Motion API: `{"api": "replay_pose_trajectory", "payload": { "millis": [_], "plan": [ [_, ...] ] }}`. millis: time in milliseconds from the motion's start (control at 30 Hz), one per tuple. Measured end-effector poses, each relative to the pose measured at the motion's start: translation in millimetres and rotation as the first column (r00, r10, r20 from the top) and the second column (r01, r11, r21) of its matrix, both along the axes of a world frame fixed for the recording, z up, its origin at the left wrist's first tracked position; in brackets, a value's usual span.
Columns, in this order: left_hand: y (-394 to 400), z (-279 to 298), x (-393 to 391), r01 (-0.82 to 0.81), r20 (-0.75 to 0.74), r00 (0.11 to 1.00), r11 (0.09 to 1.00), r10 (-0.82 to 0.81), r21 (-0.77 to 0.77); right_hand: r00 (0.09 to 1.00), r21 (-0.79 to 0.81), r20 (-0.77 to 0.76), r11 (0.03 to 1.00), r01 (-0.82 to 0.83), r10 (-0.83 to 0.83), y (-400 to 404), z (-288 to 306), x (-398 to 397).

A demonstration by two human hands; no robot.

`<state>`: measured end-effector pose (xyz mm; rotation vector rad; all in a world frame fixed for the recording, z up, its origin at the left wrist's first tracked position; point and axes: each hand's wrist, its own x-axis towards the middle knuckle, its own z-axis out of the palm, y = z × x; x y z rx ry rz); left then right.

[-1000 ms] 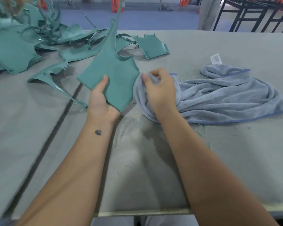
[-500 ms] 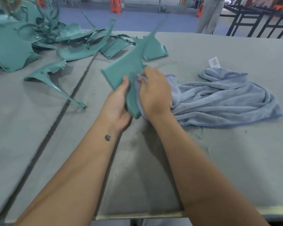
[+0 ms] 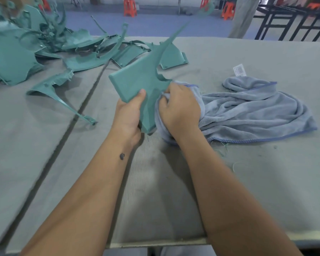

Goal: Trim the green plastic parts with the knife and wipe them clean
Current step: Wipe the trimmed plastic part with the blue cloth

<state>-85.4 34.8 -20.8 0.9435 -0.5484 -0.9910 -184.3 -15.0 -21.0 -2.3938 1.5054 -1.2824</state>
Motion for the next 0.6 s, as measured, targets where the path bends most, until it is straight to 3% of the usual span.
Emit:
{"api": "replay_pose_trajectory", "payload": {
  "millis": [100,233,300,400,467,533,600],
  "plan": [
    [2.7,-1.5,-5.6,0.051,0.103,0.993,0.998,-0.052,0.021,0.988,-0.007,0.022,0.988,0.152,-0.152,-5.3,3.0,-6.7],
    [6.3,0.2,-3.9,0.074,0.161,0.984,0.997,-0.077,0.028,0.977,0.014,-0.009,0.977,0.212,-0.212,-5.0,2.3,-8.1],
    [7.5,0.1,-1.5,0.05,0.207,0.977,0.998,-0.058,0.042,0.987,-0.015,-0.019,0.987,0.159,-0.159,-0.3,0.6,-5.5],
    [8.1,0.4,-1.7,0.036,0.246,0.968,0.997,-0.051,0.065,0.994,-0.027,0.084,0.997,-0.069,0.071,8.8,1.4,0.8],
    [8.3,1.6,-3.5,0.056,0.22,0.973,0.995,-0.072,0.08,0.989,-0.125,0.086,0.986,-0.11,0.121,10.7,3.5,0.5],
    [8.2,1.8,-7.0,0.085,0.244,0.964,0.992,-0.106,0.094,0.996,-0.214,0.092,0.977,0.007,0.013,4.9,5.0,-4.5],
    [8.7,1.9,-11.9,0.09,0.3,0.946,0.99,-0.12,0.112,0.987,-0.192,0.128,0.974,0.118,-0.094,-1.5,5.3,-8.7]
  ]
}}
